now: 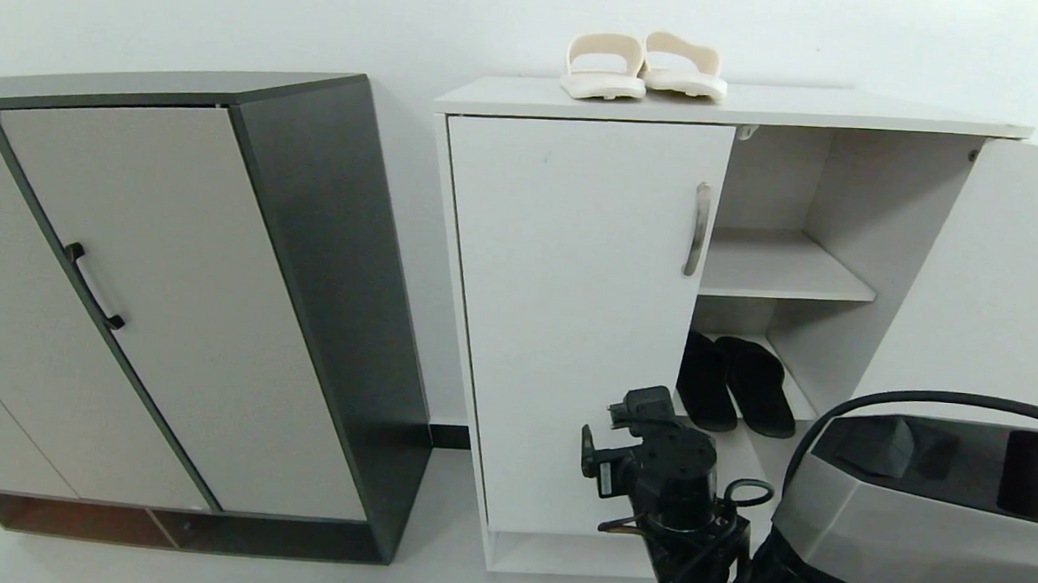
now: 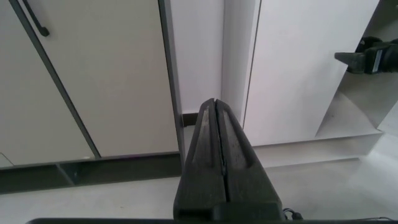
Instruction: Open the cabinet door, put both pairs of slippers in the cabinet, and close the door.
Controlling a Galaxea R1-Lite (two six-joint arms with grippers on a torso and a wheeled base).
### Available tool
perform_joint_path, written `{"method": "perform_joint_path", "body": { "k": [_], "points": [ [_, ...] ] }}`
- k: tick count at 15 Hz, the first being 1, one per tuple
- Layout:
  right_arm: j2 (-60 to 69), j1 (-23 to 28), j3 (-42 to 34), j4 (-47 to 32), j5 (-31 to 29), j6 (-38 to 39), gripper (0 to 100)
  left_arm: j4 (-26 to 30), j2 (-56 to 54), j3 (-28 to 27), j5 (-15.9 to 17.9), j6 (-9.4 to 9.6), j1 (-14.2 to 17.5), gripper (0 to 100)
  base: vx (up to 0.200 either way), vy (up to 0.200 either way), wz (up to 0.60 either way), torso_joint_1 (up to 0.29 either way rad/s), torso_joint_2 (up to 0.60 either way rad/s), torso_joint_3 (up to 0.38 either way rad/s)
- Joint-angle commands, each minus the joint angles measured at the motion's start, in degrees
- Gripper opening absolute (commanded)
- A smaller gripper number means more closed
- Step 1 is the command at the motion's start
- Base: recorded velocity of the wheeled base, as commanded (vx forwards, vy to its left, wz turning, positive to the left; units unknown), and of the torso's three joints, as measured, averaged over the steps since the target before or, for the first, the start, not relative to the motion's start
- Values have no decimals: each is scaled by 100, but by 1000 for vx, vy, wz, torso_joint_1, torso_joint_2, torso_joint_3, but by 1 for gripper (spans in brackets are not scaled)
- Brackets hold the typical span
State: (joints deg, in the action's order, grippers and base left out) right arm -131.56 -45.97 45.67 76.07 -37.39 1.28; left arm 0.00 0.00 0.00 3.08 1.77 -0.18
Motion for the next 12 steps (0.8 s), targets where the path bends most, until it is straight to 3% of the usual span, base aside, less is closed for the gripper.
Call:
{"method": "perform_joint_path", "body": {
  "k": [1, 12],
  "points": [
    [-10, 27, -137, 48, 30, -172, 100, 0, 9, 0, -1, -1, 1, 0, 0, 0, 0, 0, 0, 0],
    [-28, 27, -207, 31, 39, -233, 100, 0, 9, 0, -1, -1, 1, 0, 0, 0, 0, 0, -14, -15]
  ]
}}
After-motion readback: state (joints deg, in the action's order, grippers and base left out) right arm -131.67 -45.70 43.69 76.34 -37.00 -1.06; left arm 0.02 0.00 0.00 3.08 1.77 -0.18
